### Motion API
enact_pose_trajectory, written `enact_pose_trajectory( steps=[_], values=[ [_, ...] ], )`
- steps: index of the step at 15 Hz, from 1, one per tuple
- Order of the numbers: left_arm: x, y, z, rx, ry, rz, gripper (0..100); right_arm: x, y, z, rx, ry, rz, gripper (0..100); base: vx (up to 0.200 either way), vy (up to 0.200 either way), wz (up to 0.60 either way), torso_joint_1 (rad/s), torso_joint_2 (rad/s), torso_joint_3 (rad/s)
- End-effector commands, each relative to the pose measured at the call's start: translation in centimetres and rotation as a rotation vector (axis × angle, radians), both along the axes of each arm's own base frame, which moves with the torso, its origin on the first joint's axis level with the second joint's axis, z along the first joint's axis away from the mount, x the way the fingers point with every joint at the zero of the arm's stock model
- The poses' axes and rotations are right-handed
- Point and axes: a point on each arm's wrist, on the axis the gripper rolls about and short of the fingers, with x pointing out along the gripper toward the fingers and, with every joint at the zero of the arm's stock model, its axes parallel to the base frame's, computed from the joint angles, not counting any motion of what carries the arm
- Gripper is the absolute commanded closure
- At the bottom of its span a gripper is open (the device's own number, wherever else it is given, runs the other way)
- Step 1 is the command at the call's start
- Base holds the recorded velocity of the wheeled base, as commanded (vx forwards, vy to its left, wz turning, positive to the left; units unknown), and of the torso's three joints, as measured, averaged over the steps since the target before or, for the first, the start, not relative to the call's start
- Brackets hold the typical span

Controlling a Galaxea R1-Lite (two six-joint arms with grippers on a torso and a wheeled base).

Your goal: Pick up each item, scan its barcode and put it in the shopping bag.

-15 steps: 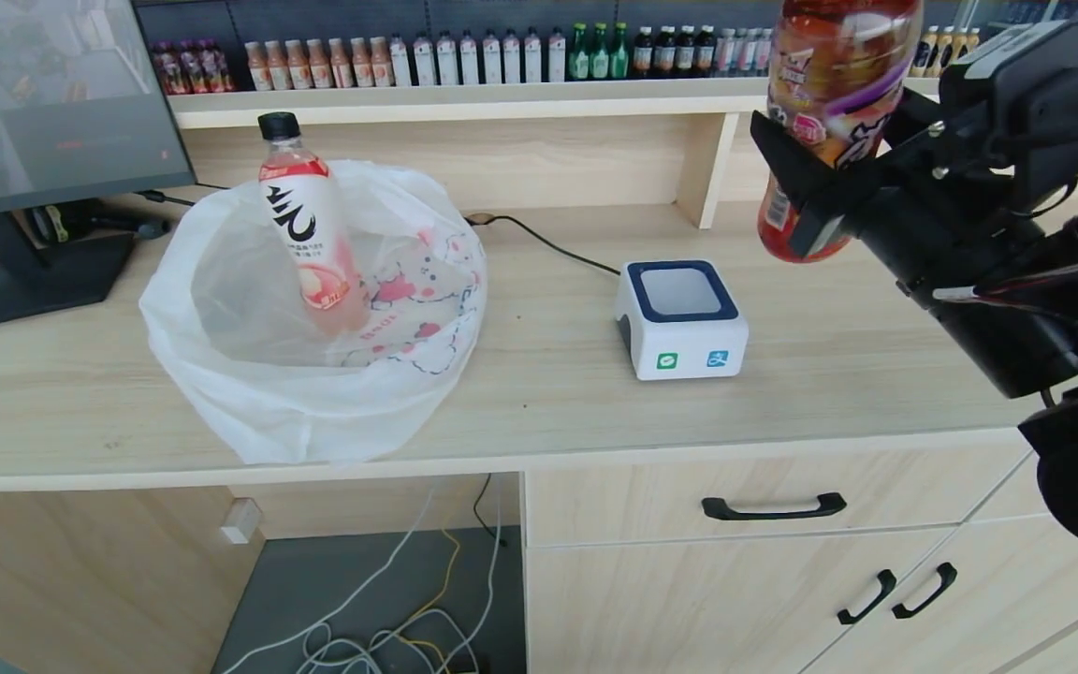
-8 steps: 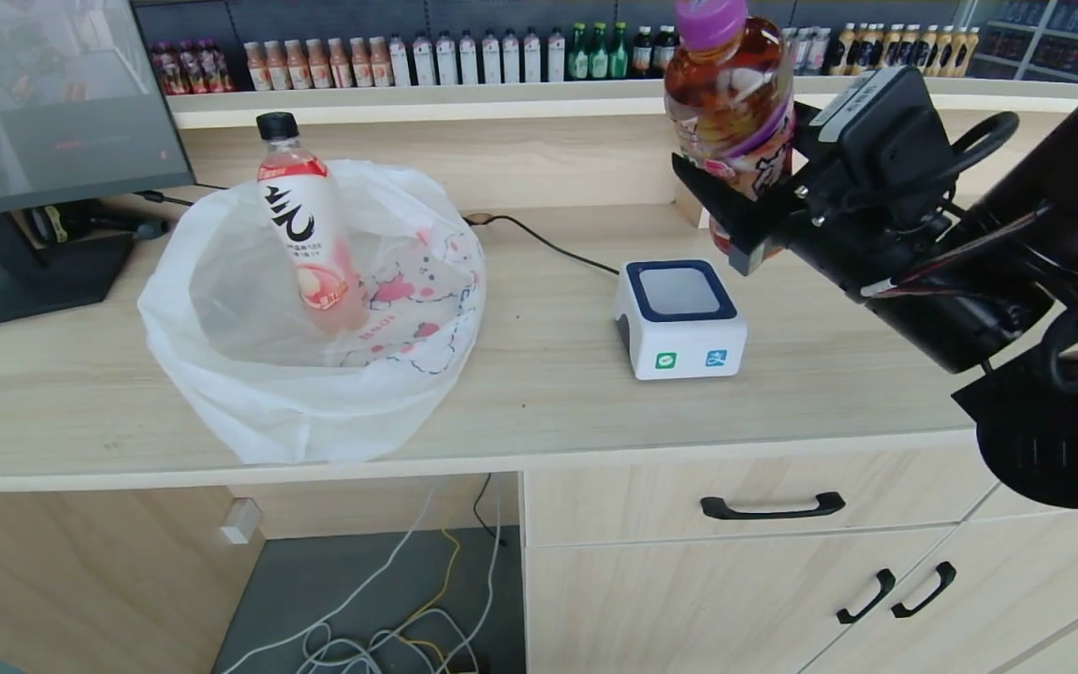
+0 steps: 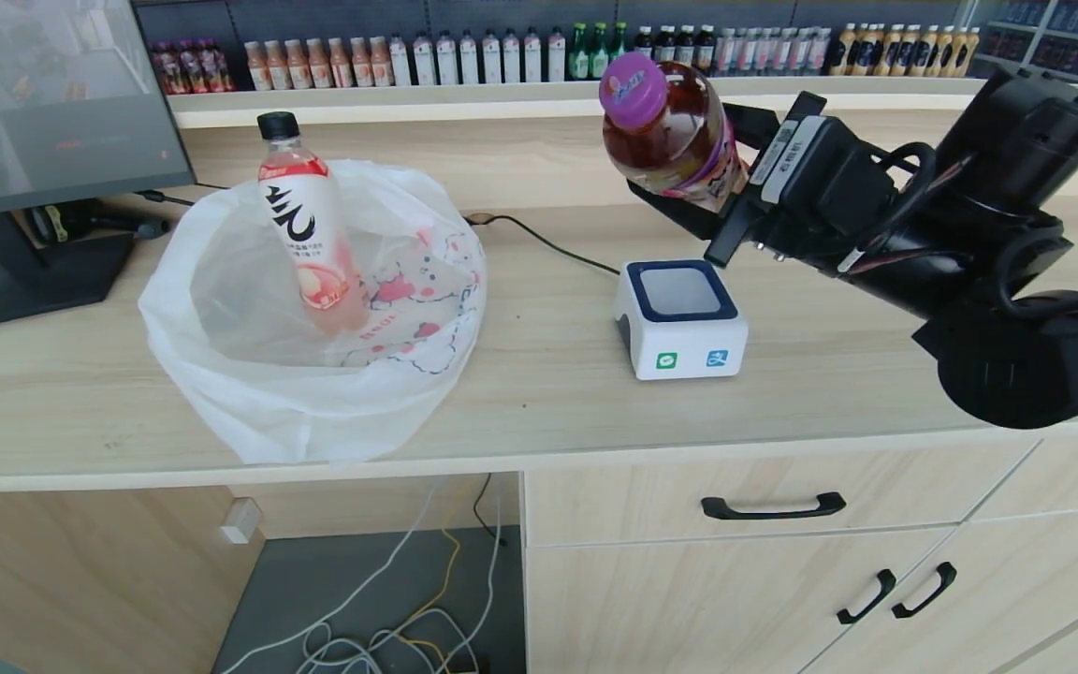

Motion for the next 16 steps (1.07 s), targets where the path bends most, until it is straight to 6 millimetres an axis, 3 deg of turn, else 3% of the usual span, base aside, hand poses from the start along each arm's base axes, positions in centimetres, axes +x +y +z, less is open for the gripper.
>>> enact_pose_trajectory(
  steps=[1,16],
  values=[
    [0.0,0.0,0.0,0.000,0.000,0.000,0,0.6,0.0,-1.4,-0.047,0.010,0.005,100,0.000,0.000,0.00,0.000,0.00,0.000],
    [0.0,0.0,0.0,0.000,0.000,0.000,0,0.6,-0.6,-3.9,-0.121,0.053,0.012,100,0.000,0.000,0.00,0.000,0.00,0.000]
  ],
)
